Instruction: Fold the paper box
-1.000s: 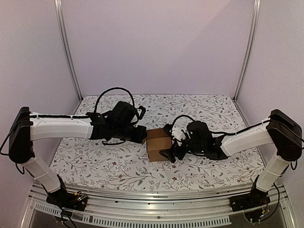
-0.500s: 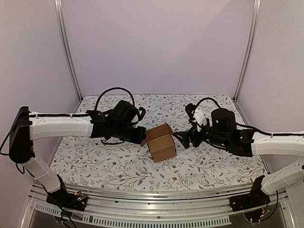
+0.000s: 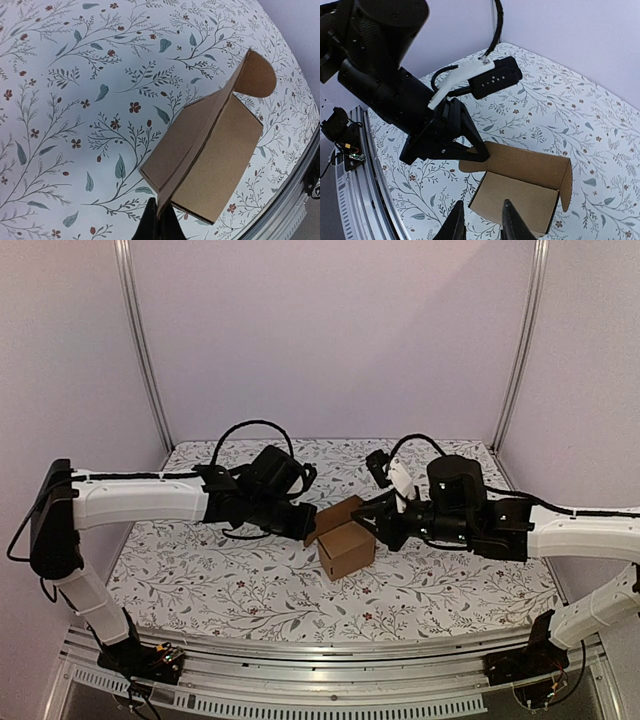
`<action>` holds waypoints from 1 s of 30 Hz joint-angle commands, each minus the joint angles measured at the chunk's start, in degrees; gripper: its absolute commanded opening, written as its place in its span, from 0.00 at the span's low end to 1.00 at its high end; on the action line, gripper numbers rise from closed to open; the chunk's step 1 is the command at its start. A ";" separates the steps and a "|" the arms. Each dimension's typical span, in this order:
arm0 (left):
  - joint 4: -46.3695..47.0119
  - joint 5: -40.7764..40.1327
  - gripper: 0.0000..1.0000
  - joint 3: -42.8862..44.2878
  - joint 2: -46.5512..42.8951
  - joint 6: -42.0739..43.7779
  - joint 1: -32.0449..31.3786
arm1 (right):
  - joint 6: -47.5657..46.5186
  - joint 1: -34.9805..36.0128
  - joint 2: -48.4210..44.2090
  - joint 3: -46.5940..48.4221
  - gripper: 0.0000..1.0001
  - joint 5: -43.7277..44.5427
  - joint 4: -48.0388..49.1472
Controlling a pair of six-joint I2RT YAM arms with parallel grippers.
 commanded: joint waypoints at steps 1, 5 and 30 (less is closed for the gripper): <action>-7.74 0.90 0.00 -0.14 3.72 0.24 -1.47 | 3.60 0.00 5.91 1.45 0.15 1.49 -2.45; -8.27 0.89 0.00 0.81 4.28 0.66 -1.73 | 5.56 0.11 10.12 1.73 0.00 6.58 -1.14; -11.35 2.15 0.00 9.35 9.32 3.64 -3.79 | 10.08 0.23 21.34 -2.89 0.00 14.20 9.69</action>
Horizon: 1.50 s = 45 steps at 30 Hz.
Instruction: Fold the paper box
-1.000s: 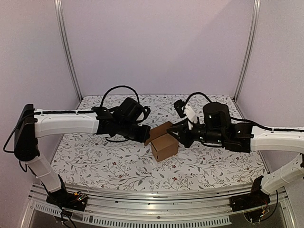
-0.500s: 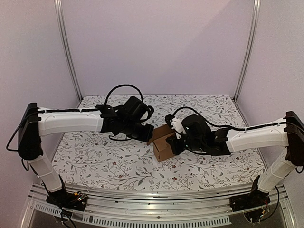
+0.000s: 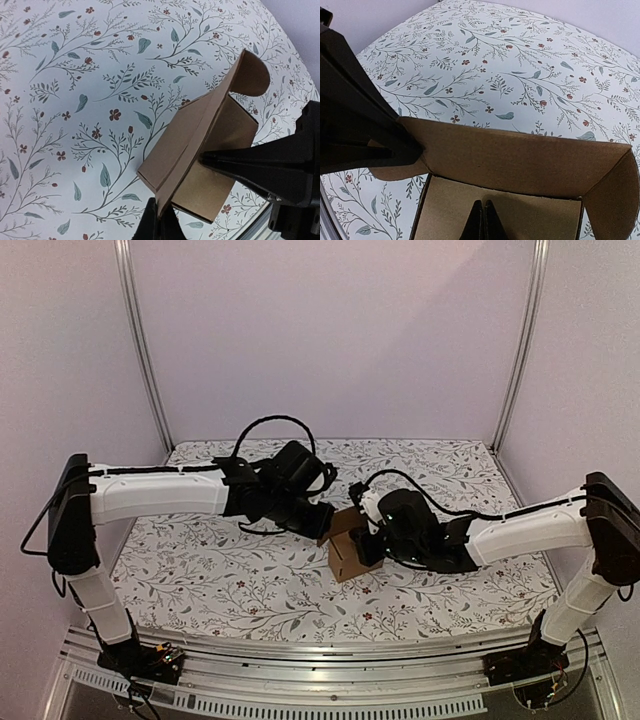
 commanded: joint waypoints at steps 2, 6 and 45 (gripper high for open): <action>-6.31 2.45 0.00 1.10 3.72 -0.43 -1.38 | 3.28 0.71 1.53 -3.73 0.00 3.75 1.85; -6.15 2.84 0.00 2.80 4.32 -3.52 -1.35 | 5.28 1.80 2.08 -5.49 0.00 5.86 2.75; -18.94 -9.52 0.00 18.28 18.24 -37.35 -6.11 | 10.05 5.17 -0.30 -9.33 0.00 14.33 7.52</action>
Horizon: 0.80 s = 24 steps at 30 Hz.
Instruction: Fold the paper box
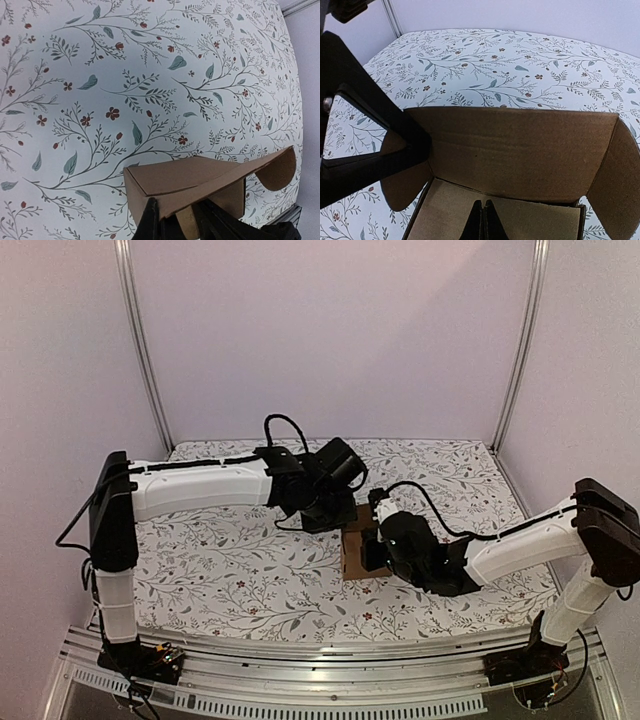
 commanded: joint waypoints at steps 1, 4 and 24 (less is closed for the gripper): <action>-6.99 0.15 0.00 -0.50 5.54 -3.35 -2.75 | 0.13 0.92 -1.71 -2.19 0.00 -1.94 -4.25; -6.98 -0.91 0.00 -0.15 6.00 -4.18 -3.39 | 0.43 0.92 -2.92 -2.60 0.00 -2.00 -4.25; -5.64 -6.59 0.00 -1.87 7.55 -4.15 -6.45 | 1.32 0.95 -7.56 -4.76 0.00 -1.05 -4.83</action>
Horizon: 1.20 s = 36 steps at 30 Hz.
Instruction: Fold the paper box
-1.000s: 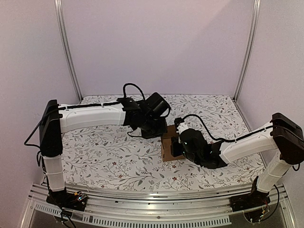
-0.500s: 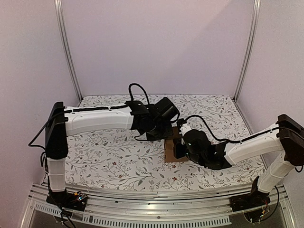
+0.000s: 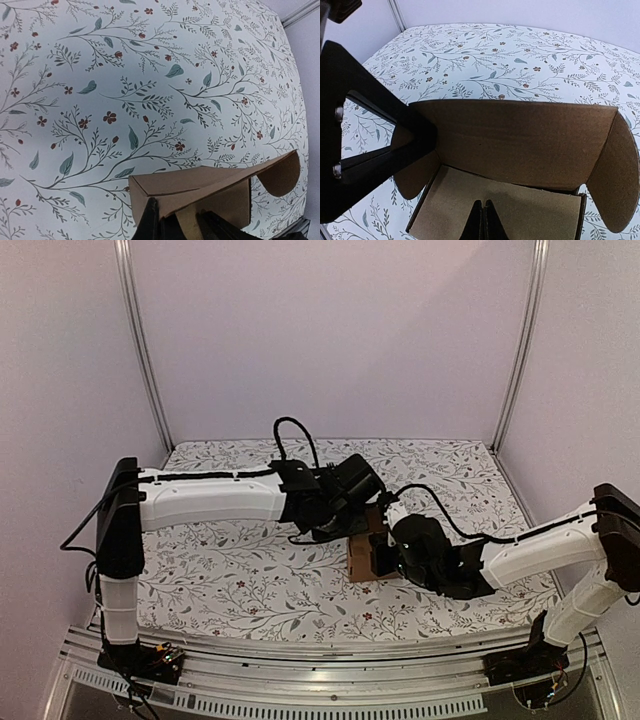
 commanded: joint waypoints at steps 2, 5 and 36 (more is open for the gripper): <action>-5.46 2.57 0.00 -3.42 5.59 -0.86 -1.95 | 0.87 0.57 -2.86 -1.07 0.03 -0.53 -2.66; -5.34 2.38 0.00 -3.38 6.09 -0.87 -1.95 | 0.98 0.56 -5.24 -1.23 0.15 -1.13 -3.69; -5.15 2.61 0.00 1.09 8.38 6.60 -3.23 | -6.96 -5.12 -32.03 -19.85 0.81 -11.72 -16.47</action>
